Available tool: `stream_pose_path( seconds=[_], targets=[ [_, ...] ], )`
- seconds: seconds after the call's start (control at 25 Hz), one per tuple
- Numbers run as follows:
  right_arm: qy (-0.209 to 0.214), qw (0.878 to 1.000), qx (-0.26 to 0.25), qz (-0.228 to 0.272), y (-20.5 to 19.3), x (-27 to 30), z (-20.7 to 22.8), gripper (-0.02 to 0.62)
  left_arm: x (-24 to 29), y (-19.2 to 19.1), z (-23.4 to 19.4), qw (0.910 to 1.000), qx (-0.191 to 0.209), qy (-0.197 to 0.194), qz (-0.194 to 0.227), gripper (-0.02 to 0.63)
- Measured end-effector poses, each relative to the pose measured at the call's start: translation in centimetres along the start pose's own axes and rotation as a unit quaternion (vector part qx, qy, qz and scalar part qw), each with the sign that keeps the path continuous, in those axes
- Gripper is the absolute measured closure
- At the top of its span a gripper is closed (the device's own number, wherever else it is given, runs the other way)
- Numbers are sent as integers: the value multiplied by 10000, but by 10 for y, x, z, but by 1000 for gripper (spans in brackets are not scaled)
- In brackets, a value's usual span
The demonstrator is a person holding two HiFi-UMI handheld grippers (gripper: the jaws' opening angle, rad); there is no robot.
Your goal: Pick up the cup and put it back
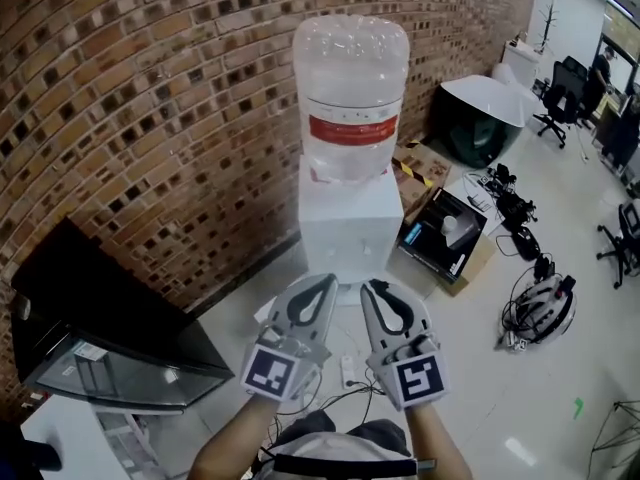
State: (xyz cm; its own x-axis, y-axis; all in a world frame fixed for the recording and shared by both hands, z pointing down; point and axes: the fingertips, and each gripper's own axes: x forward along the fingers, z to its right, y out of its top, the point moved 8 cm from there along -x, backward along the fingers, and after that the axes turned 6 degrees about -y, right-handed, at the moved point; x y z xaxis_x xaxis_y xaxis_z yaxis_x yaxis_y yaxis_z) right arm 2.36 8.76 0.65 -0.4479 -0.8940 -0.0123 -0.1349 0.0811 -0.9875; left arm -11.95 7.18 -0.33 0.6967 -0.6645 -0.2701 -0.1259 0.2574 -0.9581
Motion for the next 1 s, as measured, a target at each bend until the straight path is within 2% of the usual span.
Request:
stream_pose_path(
  seconds=[0.2, 0.64, 1.0],
  targets=[
    [60, 10000, -7, -16, -6, 31, 11, 560, 17, -15, -15, 10000, -8, -27, -43, 606],
    [375, 9993, 45, 31, -27, 69, 56, 560, 64, -41, -22, 9994, -34, 332, -45, 606],
    [428, 9988, 162, -194, -85, 97, 60, 560, 64, -99, -38, 9981, -152, 558, -208, 606]
  ],
)
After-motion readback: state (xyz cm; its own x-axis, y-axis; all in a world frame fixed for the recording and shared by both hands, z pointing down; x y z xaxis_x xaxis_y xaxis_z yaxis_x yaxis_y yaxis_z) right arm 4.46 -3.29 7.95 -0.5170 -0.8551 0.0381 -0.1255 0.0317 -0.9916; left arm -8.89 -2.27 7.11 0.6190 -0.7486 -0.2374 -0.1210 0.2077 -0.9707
